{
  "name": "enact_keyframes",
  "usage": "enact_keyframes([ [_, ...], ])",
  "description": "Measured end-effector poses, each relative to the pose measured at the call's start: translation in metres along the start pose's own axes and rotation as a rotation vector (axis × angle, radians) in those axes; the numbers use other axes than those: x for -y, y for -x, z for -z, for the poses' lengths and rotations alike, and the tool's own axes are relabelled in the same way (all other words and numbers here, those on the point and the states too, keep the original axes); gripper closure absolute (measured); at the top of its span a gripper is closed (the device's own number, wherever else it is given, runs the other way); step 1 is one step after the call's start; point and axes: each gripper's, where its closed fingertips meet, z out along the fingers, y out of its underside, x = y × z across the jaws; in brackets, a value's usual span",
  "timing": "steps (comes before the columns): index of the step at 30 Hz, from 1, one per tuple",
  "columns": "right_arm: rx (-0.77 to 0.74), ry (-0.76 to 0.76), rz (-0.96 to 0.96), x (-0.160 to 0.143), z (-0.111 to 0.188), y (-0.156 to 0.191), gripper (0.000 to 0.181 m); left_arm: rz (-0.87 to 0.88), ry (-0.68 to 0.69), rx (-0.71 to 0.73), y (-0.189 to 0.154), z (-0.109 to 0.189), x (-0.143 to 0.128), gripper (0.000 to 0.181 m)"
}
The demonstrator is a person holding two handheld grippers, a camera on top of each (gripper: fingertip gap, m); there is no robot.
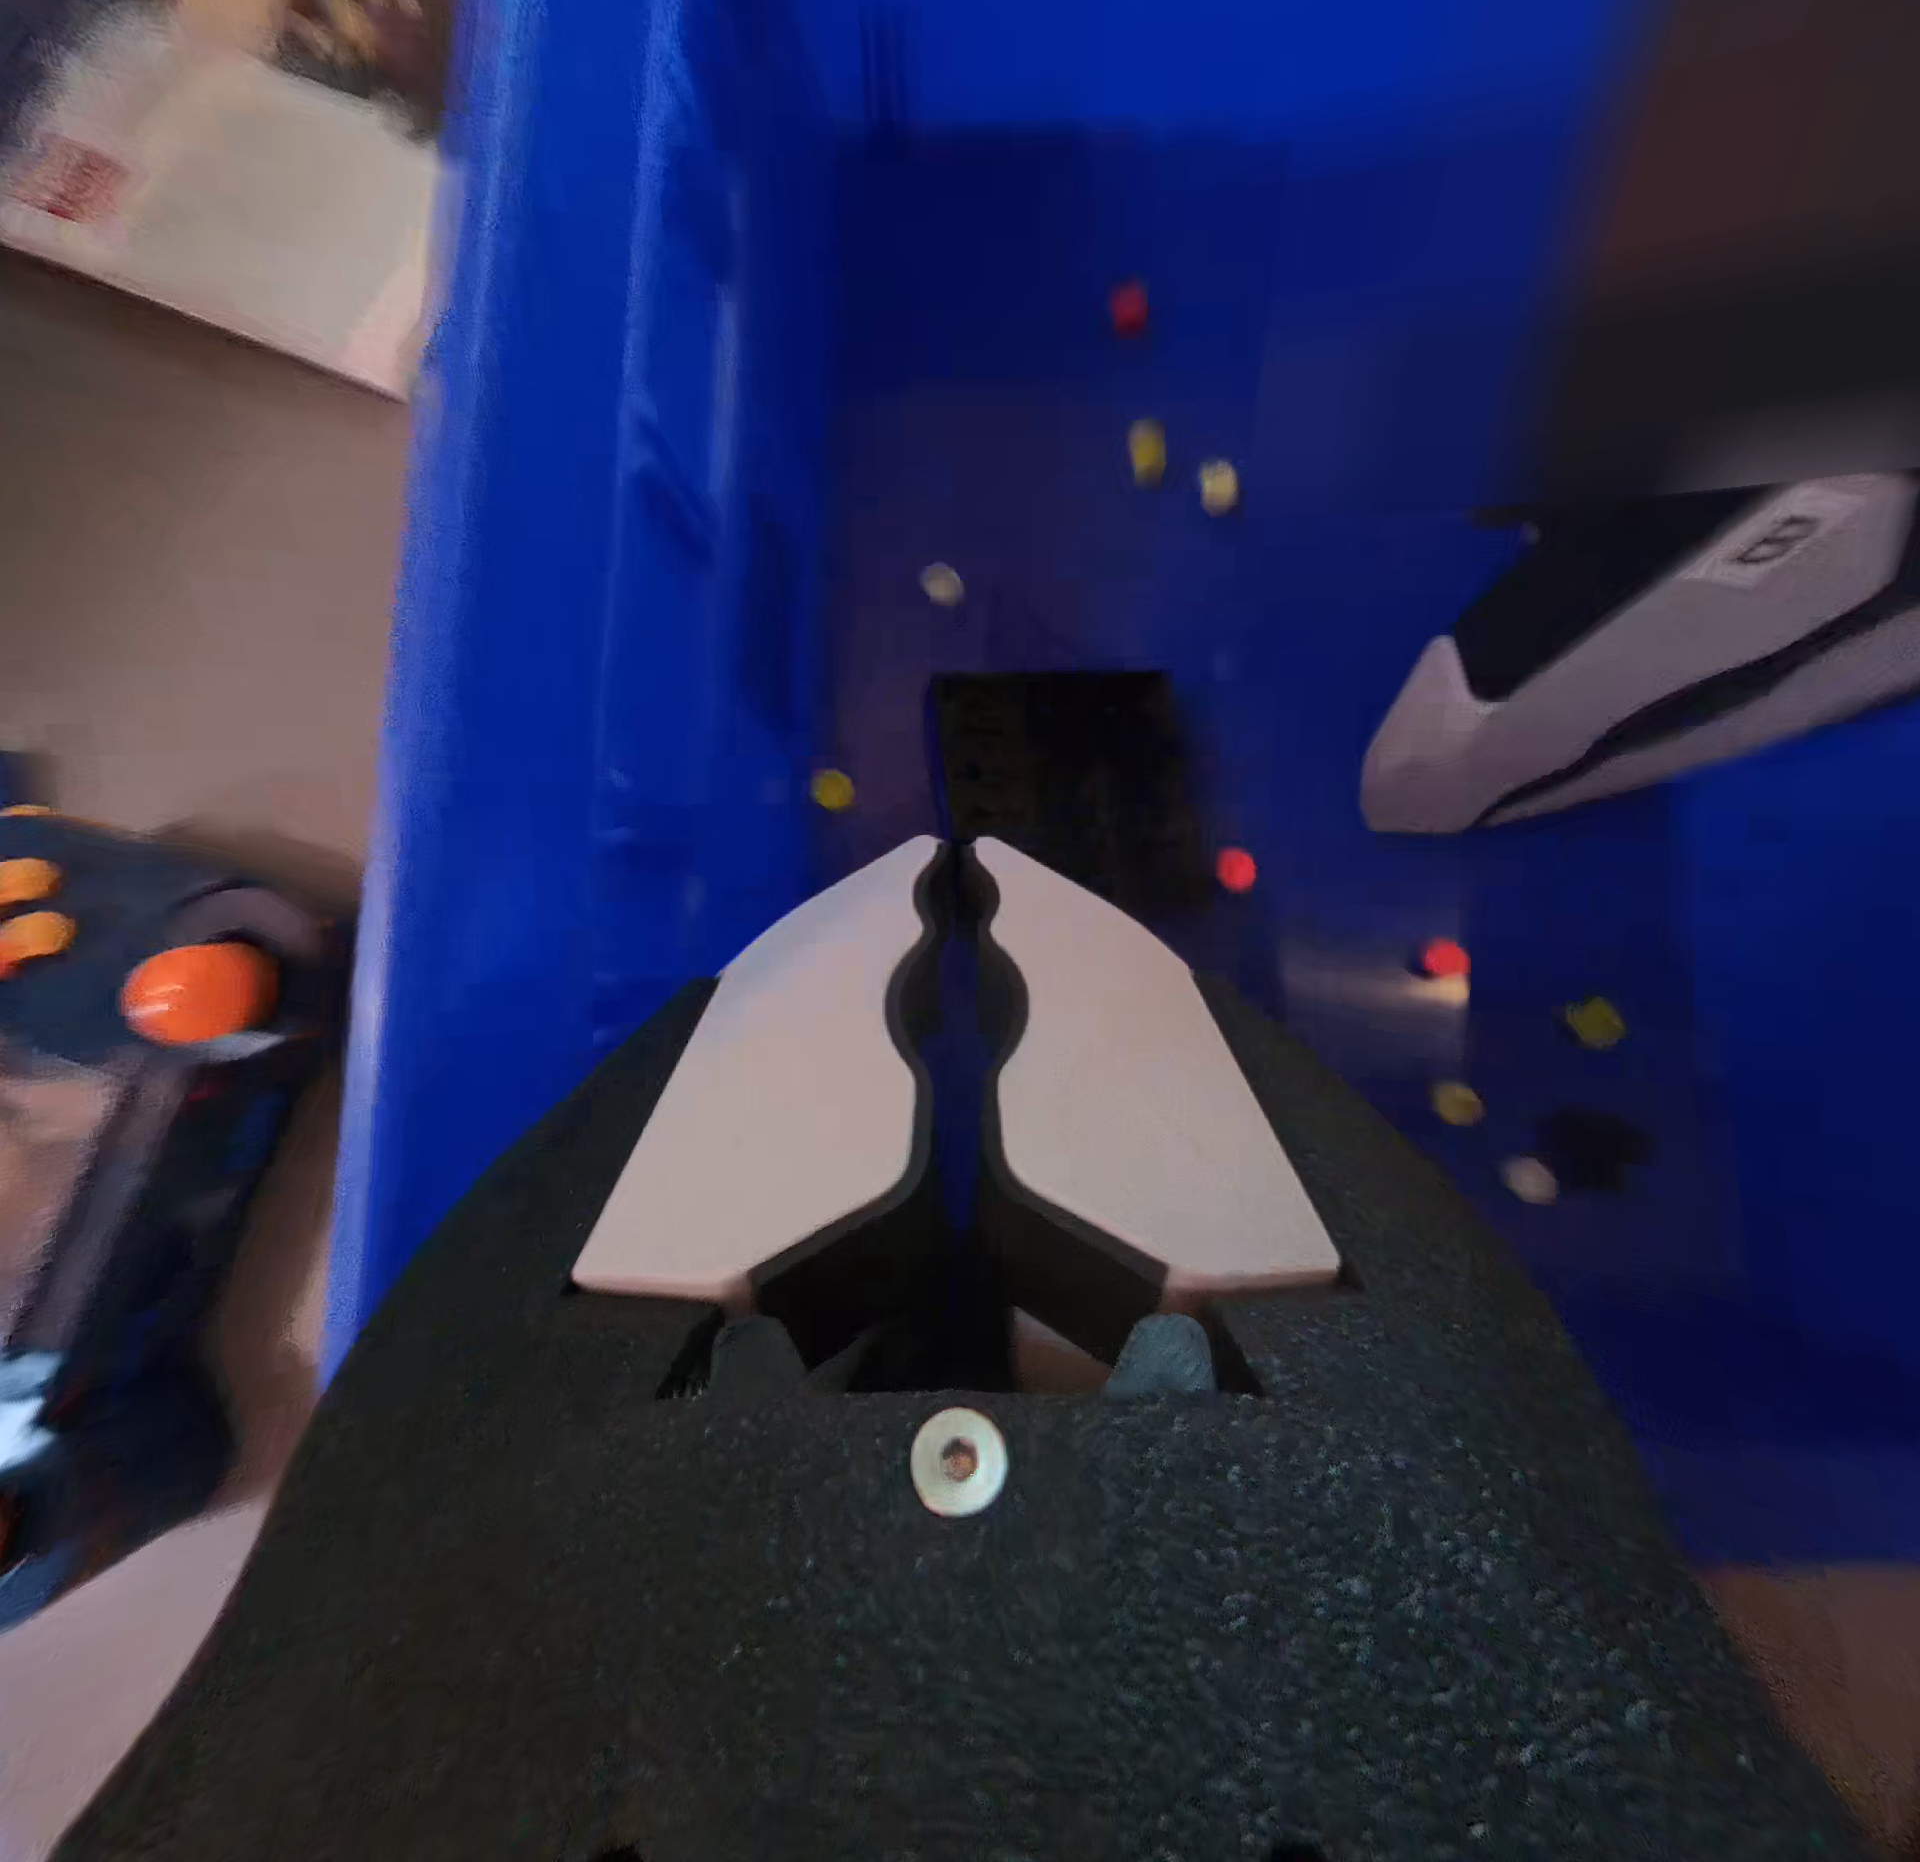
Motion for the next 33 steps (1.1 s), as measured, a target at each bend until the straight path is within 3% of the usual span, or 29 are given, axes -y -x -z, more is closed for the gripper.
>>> enact_keyframes([
  [2, -0.16, 0.079, 0.164, -0.007, 0.008, -0.013, 0.181, -0.084, 0.019, -0.131, -0.031, -0.001, 0.002, 0.181],
  [3, -0.229, -0.017, 0.168, 0.004, 0.021, -0.024, 0.181, -0.135, 0.027, -0.106, -0.034, -0.003, 0.003, 0.181],
  [6, -0.259, -0.137, 0.014, -0.004, 0.047, -0.048, 0.181, -0.088, 0.002, -0.136, -0.029, -0.001, 0.009, 0.181],
  [9, -0.163, -0.179, -0.088, -0.012, 0.047, -0.043, 0.18, -0.113, -0.069, -0.151, -0.029, 0.007, 0.015, 0.18],
  [14, -0.09, -0.178, -0.241, -0.017, 0.038, -0.048, 0.134, -0.136, -0.087, -0.177, -0.035, 0.006, 0.014, 0.18],
  [20, 0.013, -0.221, -0.29, -0.009, 0.025, -0.041, 0.137, -0.245, -0.13, -0.177, -0.045, 0.01, 0.018, 0.18],
  [22, 0.039, -0.21, -0.264, -0.009, 0.019, -0.035, 0.152, -0.248, -0.147, -0.189, -0.046, 0.012, 0.019, 0.18],
  [29, -0.095, -0.167, -0.046, -0.007, 0.023, -0.041, 0.162, -0.222, -0.111, -0.237, -0.051, 0.014, 0.012, 0.159],
  [33, -0.167, -0.159, 0.034, -0.004, 0.022, -0.044, 0.162, -0.23, -0.112, -0.214, -0.05, 0.011, 0.011, 0.165],
])
